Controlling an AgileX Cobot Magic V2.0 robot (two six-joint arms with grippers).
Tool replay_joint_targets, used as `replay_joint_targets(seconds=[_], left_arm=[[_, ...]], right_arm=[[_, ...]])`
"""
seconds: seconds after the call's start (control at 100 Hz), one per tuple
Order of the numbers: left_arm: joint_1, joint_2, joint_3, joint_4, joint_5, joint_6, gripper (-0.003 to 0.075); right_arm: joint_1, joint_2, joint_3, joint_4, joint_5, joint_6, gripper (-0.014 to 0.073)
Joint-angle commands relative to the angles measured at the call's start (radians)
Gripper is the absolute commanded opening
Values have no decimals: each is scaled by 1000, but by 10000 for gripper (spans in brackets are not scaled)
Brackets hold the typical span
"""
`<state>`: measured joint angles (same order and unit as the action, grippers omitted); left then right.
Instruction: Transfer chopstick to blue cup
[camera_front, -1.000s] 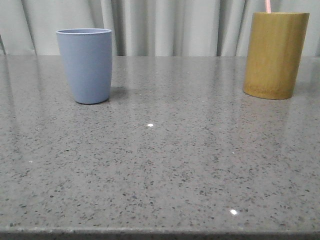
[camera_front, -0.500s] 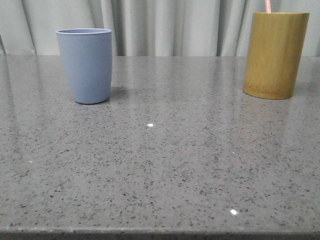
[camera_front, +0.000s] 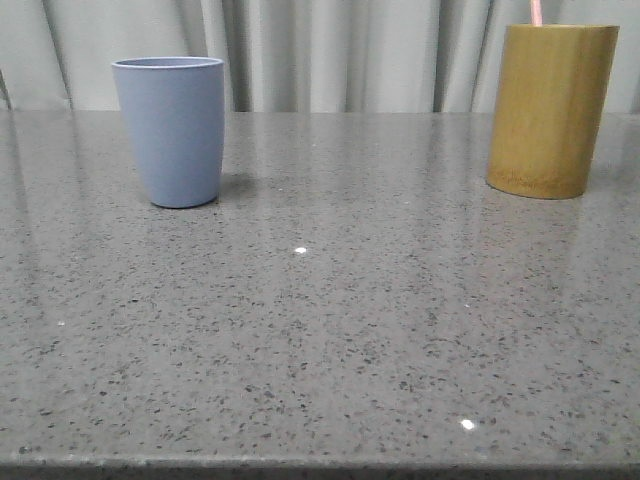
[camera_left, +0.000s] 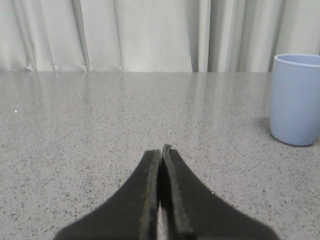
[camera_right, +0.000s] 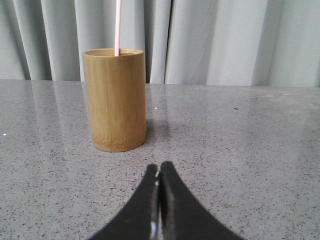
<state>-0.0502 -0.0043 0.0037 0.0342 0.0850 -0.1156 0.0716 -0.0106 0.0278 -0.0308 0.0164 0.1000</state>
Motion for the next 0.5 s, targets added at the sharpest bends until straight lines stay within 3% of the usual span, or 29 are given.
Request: replay_joint_targets(seconds=[0.0, 0.13, 0.32, 0.49], left_arm=[[7, -36, 7, 2, -102, -9, -19], [7, -34, -39, -34, -100, -9, -19], [7, 32, -202, -34, 101, -9, -19], [7, 154, -343, -22, 141, -9, -19]], right_arm=[[-5, -20, -2, -11, -75, -2, -70], [-4, -20, -32, -11, -57, -2, -70], [-4, 17, -153, -11, 92, -2, -70], [-4, 120, -299, -11, 172, -2, -61]])
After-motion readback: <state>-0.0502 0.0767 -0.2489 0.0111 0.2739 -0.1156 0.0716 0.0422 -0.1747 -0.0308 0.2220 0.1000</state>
